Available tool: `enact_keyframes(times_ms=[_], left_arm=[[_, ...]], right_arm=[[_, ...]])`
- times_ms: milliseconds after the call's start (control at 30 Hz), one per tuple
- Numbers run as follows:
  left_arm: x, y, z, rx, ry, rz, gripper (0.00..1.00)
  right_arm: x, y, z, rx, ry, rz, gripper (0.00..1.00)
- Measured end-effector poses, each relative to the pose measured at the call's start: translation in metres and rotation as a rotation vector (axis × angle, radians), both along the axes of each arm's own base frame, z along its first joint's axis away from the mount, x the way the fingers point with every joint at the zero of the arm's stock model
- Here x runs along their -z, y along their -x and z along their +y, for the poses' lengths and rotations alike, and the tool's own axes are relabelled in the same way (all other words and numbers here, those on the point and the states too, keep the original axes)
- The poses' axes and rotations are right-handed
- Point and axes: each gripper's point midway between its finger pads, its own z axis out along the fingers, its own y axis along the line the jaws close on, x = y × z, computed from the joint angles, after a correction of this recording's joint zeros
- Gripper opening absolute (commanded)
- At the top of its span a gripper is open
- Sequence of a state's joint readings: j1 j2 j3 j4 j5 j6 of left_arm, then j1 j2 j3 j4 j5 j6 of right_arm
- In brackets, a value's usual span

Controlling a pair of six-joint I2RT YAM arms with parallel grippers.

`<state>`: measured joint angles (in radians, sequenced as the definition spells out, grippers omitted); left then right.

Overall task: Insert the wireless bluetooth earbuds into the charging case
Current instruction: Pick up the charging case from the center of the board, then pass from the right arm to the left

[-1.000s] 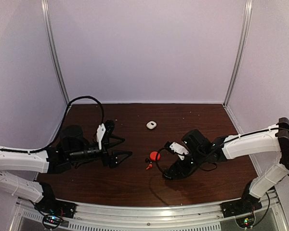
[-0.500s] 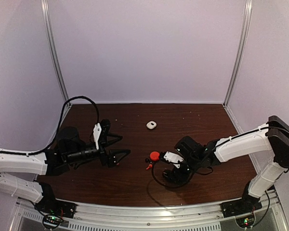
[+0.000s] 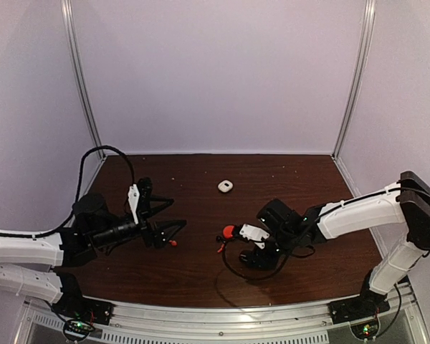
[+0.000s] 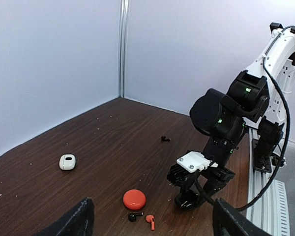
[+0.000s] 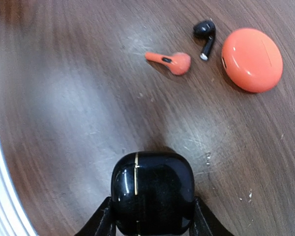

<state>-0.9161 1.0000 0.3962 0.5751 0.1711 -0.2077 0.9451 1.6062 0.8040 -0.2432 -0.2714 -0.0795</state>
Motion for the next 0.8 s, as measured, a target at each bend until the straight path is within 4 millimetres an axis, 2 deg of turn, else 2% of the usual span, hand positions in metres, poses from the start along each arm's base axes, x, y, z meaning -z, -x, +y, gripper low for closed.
enact_keyframes(times_ms=[67, 200, 267, 367, 500, 633, 800], left_arm=[[-0.005, 0.003, 0.004, 0.002, 0.004, -0.033, 0.81], [-0.014, 0.016, 0.004, 0.031, -0.02, -0.118, 0.77], [-0.01, 0.028, -0.006, 0.074, -0.085, -0.16, 0.76], [-0.002, 0.049, -0.02, 0.152, -0.189, -0.224, 0.76], [0.007, 0.073, -0.03, 0.243, -0.299, -0.318, 0.76], [0.014, 0.084, -0.035, 0.307, -0.368, -0.388, 0.76], [0.021, 0.101, -0.052, 0.412, -0.429, -0.476, 0.75]], right_arm=[[-0.011, 0.004, 0.006, -0.02, -0.049, 0.021, 0.33], [-0.05, 0.016, 0.023, -0.089, -0.2, 0.069, 0.32], [-0.073, 0.021, 0.032, -0.128, -0.287, 0.095, 0.32], [-0.097, 0.033, 0.041, -0.185, -0.387, 0.145, 0.32], [-0.12, 0.053, 0.05, -0.264, -0.489, 0.246, 0.3], [-0.136, 0.07, 0.054, -0.321, -0.561, 0.346, 0.3], [-0.157, 0.085, 0.058, -0.381, -0.644, 0.435, 0.29]])
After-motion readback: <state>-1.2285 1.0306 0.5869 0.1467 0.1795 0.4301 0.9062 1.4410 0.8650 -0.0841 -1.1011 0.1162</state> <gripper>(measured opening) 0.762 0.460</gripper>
